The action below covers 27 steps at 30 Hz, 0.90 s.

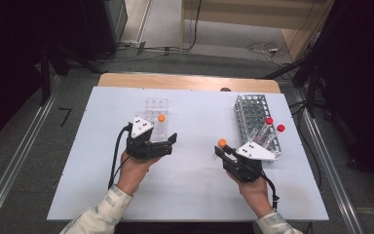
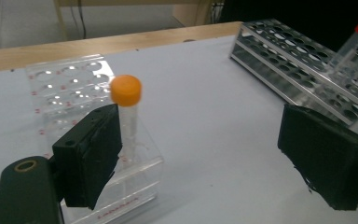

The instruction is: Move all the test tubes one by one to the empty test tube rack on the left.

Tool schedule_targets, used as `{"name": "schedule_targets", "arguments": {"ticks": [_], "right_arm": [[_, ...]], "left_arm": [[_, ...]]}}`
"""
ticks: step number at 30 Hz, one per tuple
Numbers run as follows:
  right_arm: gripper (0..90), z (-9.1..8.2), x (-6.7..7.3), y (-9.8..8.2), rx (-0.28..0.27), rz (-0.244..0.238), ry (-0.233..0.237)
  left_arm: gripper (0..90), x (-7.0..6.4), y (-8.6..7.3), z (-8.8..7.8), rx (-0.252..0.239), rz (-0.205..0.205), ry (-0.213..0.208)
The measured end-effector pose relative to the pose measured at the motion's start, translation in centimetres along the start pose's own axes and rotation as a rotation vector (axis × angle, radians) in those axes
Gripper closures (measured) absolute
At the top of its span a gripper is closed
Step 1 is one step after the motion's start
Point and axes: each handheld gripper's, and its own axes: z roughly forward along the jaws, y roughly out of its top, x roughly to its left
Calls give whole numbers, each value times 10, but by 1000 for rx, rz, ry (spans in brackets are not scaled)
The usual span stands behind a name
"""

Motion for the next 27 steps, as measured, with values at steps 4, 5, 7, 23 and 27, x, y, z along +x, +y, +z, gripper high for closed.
{"name": "schedule_targets", "arguments": {"ticks": [4, 5, 7, 23, 27], "right_arm": [[712, 10, 10, 1, 13, -11, 34], [712, 13, 12, 1, 17, -11, 41], [712, 17, 16, 1, 21, -15, 53], [712, 41, 50, 4, 53, -70, 131], [712, 44, 57, 5, 55, -81, 144]], "left_arm": [[138, -12, -2, 1, 13, 24, -40], [142, -16, -2, 1, 10, 28, -52], [148, -23, -2, 1, 8, 43, -75], [370, -46, -6, 0, 8, 90, -208], [486, -46, -7, -1, 11, 102, -218]]}}
